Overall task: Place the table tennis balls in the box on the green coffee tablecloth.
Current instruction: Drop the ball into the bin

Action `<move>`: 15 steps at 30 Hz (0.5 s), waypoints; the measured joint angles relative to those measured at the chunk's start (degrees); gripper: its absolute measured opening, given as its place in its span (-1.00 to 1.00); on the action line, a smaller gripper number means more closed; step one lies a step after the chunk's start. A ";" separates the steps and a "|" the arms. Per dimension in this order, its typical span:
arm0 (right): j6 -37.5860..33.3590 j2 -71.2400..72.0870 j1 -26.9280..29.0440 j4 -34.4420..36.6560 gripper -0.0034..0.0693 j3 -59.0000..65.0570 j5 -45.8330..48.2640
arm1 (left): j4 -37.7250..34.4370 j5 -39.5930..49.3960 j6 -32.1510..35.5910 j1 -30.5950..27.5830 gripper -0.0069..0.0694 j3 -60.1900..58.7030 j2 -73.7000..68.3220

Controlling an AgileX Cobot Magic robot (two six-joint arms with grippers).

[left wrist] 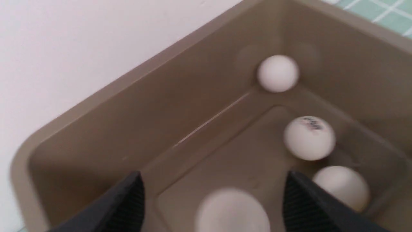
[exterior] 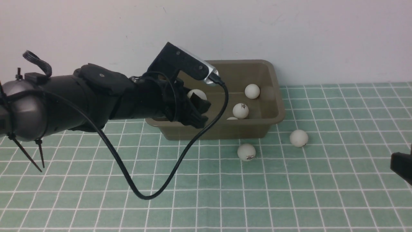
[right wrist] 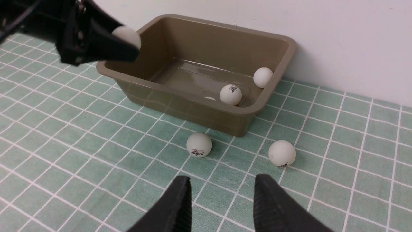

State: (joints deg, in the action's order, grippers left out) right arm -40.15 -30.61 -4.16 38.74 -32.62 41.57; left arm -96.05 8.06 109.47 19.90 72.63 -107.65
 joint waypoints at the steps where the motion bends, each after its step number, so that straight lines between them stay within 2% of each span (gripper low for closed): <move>1: -0.08 0.00 0.00 0.00 -0.21 0.00 -0.13 | -1.05 -1.54 0.21 -0.14 0.56 0.67 -0.77; 3: -0.15 0.00 0.00 0.00 -0.21 0.00 -0.28 | -2.21 -4.83 0.32 -0.29 0.74 0.89 -0.86; 7: -1.83 0.00 0.00 0.00 -0.21 0.00 -0.86 | -2.96 -12.86 0.33 0.26 0.79 -0.58 4.25; 11: -4.90 -0.59 0.00 0.07 -0.21 0.00 -2.30 | -3.62 -15.89 0.03 2.35 0.61 -5.19 15.12; 15: -5.72 -3.17 0.00 0.25 -0.21 0.00 -3.97 | -3.66 -13.16 -0.03 6.20 0.33 -9.77 24.42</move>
State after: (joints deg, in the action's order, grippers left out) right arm -45.87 -33.78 -4.16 38.99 -32.62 37.59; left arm -99.72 -5.10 109.44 26.10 62.85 -83.24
